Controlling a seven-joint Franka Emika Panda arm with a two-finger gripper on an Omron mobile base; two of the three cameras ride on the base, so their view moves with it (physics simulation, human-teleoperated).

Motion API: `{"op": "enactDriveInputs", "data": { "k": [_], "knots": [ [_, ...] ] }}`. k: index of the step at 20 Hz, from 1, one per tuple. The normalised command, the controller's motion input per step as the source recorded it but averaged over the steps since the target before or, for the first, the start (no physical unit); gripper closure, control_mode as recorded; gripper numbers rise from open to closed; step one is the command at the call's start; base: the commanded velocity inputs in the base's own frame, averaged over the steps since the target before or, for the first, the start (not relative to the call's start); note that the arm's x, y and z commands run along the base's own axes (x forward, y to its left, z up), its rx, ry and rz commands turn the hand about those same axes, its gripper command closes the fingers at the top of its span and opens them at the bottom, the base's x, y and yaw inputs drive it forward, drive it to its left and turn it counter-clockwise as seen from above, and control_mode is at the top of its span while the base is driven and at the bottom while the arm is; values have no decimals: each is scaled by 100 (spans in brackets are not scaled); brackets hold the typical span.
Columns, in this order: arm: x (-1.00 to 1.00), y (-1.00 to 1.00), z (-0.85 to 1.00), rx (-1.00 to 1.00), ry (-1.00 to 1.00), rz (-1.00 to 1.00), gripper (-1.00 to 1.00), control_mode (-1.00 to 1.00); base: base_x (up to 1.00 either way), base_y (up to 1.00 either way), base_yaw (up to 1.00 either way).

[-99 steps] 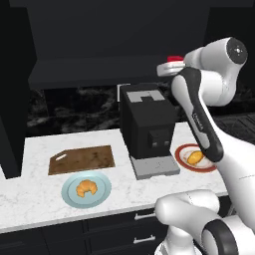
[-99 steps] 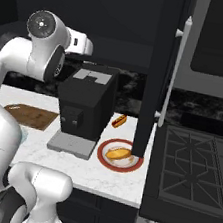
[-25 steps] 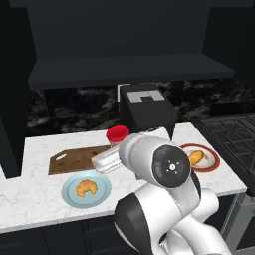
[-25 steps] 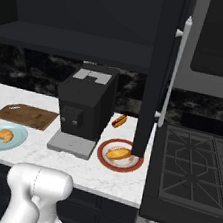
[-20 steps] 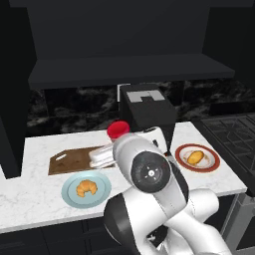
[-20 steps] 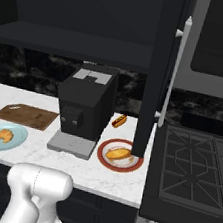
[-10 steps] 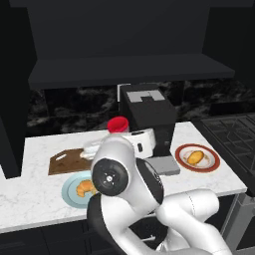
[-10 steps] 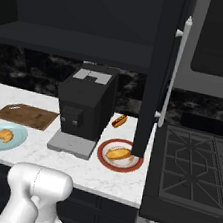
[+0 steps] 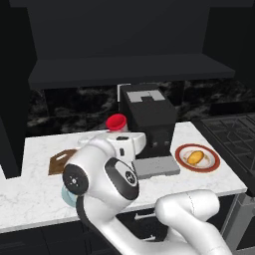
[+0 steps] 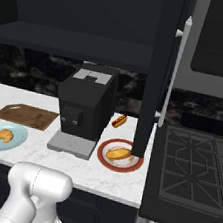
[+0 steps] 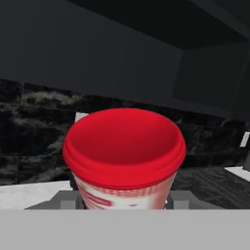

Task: From the different types of pastries on the counter, select a croissant and place it on the cutting board. Then retrieve a jar of jam from the cabinet and place it alongside the croissant on the cutting board.

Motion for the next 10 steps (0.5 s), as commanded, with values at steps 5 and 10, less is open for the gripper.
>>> {"op": "enactDriveInputs", "data": {
  "k": [5, 10],
  "knots": [
    [28, 12, -16, 0, -11, -20, 100, -100, 0, 0, 0],
    [31, 27, -29, 0, -8, -16, 100, -100, 0, 0, 0]
  ]
}}
